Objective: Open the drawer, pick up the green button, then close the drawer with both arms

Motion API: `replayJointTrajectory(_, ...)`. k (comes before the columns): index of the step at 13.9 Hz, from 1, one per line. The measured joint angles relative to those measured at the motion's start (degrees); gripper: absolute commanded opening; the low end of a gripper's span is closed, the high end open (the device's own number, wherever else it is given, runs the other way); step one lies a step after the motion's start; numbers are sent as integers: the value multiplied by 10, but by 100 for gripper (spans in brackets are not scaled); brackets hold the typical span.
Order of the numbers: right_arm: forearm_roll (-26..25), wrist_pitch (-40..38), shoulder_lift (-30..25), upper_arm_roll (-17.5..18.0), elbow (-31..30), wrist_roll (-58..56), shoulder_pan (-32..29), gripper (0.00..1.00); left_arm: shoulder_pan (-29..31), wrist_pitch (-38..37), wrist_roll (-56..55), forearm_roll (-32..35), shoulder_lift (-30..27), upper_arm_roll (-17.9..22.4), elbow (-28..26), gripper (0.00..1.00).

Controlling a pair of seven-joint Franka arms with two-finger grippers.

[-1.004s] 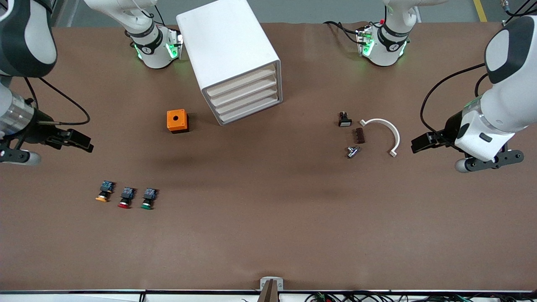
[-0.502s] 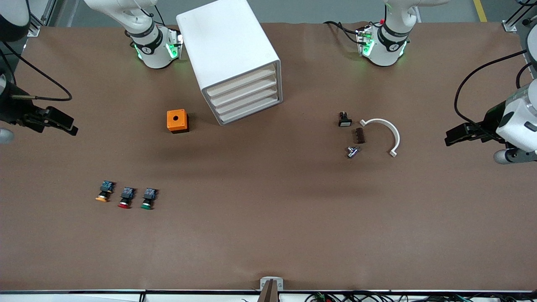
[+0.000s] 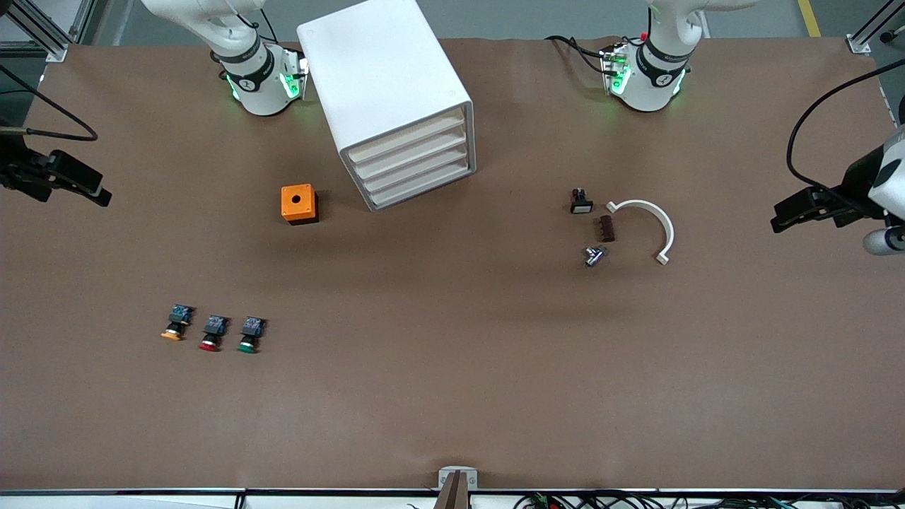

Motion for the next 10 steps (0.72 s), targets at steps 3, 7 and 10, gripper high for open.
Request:
replayJointTrajectory(3, 0, -1, 0, 0, 1, 1, 0, 100, 0, -6, 0, 0, -16, 0, 0, 100)
replayJointTrajectory(7, -1, -1, 0, 0, 1, 1, 0, 100, -5, -16, 0, 0, -17, 0, -2, 100)
replayJointTrajectory(10, -1, -1, 0, 0, 1, 1, 0, 100, -5, -16, 0, 0, -17, 0, -3, 100)
